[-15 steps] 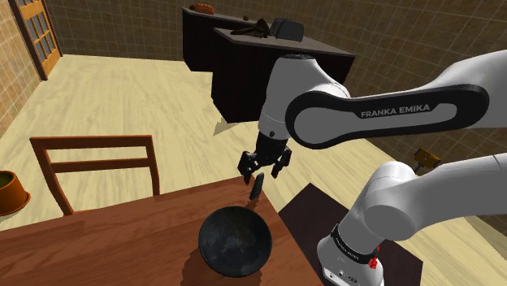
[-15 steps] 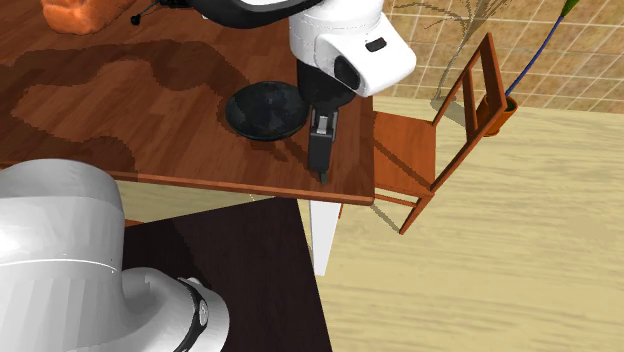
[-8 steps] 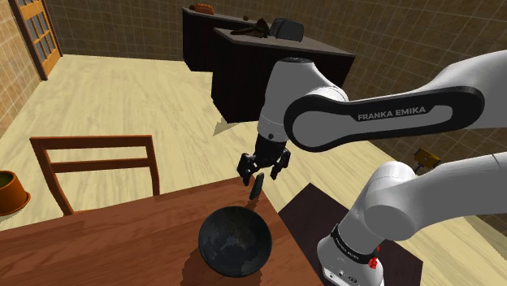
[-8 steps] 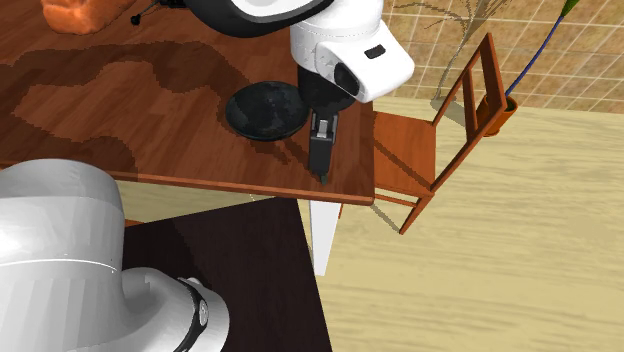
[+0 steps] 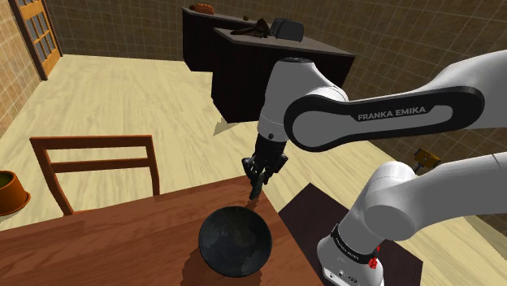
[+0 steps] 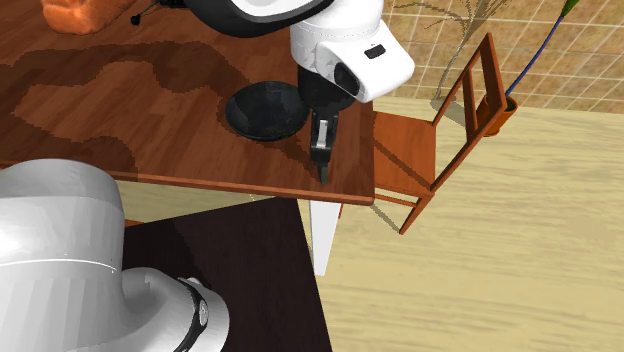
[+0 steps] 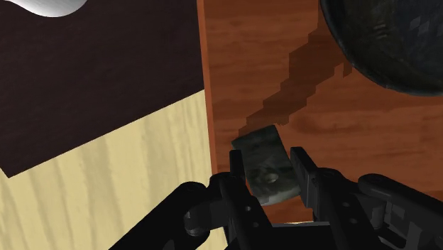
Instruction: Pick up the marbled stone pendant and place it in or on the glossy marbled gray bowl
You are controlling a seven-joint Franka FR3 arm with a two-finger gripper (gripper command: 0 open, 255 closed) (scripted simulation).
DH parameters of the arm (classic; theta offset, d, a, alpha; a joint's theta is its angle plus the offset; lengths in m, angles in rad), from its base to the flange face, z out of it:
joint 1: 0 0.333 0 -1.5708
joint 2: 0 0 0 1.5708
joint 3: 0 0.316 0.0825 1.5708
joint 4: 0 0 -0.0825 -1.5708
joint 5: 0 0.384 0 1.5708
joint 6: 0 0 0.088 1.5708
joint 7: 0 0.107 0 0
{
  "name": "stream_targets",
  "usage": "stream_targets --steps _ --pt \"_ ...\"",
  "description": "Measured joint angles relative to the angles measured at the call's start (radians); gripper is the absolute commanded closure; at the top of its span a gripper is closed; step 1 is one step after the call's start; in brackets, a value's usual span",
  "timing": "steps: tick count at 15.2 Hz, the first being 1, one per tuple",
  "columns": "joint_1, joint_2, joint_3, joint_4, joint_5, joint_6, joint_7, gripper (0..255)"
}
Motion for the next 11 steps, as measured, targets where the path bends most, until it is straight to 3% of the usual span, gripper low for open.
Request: stream_targets --steps 4,11 --pt "0.000 -0.003 -0.002 0.004 -0.001 -0.008 0.001 255" --pt "-0.006 -0.035 -0.023 0.073 -0.021 -0.107 0.006 255"
